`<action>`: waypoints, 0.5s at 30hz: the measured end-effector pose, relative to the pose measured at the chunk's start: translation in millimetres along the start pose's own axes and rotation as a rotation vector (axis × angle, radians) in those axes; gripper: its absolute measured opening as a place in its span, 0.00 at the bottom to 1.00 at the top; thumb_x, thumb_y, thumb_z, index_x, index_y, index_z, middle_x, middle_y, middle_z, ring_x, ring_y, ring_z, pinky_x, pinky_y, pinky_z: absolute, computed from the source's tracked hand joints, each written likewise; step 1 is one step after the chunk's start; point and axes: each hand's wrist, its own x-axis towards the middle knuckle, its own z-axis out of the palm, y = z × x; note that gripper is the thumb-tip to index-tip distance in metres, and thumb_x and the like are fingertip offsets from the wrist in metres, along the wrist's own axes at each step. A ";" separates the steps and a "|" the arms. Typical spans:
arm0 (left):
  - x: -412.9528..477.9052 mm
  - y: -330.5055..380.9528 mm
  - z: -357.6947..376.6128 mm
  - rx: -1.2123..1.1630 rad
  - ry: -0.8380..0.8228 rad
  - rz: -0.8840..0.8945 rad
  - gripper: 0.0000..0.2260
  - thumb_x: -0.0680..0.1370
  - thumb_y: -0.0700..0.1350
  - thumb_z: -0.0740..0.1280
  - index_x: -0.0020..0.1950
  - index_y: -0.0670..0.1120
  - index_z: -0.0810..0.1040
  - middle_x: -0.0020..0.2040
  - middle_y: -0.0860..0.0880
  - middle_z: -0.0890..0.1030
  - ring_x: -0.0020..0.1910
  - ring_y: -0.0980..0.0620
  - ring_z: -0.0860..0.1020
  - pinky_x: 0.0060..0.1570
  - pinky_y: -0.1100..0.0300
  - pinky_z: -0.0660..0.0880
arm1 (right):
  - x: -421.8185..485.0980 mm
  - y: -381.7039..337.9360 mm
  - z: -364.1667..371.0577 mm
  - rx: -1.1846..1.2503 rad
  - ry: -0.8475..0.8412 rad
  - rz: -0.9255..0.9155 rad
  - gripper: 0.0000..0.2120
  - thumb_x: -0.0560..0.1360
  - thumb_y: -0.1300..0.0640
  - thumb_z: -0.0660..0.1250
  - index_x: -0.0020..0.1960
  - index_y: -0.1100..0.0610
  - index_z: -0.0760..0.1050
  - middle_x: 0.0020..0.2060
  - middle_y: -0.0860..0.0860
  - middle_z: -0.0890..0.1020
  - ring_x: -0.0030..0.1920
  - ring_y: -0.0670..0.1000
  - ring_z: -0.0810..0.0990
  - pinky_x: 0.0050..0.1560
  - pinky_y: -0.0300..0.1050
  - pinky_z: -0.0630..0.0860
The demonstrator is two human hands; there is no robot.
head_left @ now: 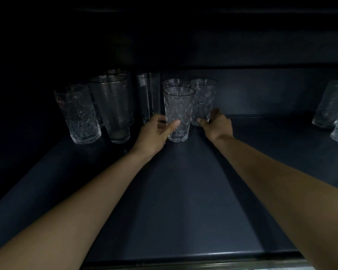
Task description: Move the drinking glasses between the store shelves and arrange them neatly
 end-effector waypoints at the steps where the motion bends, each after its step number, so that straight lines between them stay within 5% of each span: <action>1: 0.3 0.0 0.1 -0.001 0.001 -0.002 0.14 0.77 0.56 0.69 0.54 0.51 0.72 0.48 0.53 0.79 0.46 0.59 0.79 0.36 0.63 0.76 | -0.2 0.0 0.2 0.002 0.001 0.001 0.23 0.78 0.48 0.68 0.67 0.59 0.70 0.61 0.57 0.81 0.63 0.59 0.77 0.62 0.50 0.75; 15: -2.6 3.5 -1.0 0.004 0.004 -0.028 0.14 0.76 0.57 0.70 0.54 0.51 0.72 0.48 0.53 0.79 0.46 0.58 0.79 0.36 0.63 0.76 | -2.4 -2.3 0.2 -0.022 0.006 0.014 0.22 0.78 0.47 0.68 0.66 0.59 0.73 0.60 0.58 0.81 0.62 0.60 0.78 0.61 0.51 0.77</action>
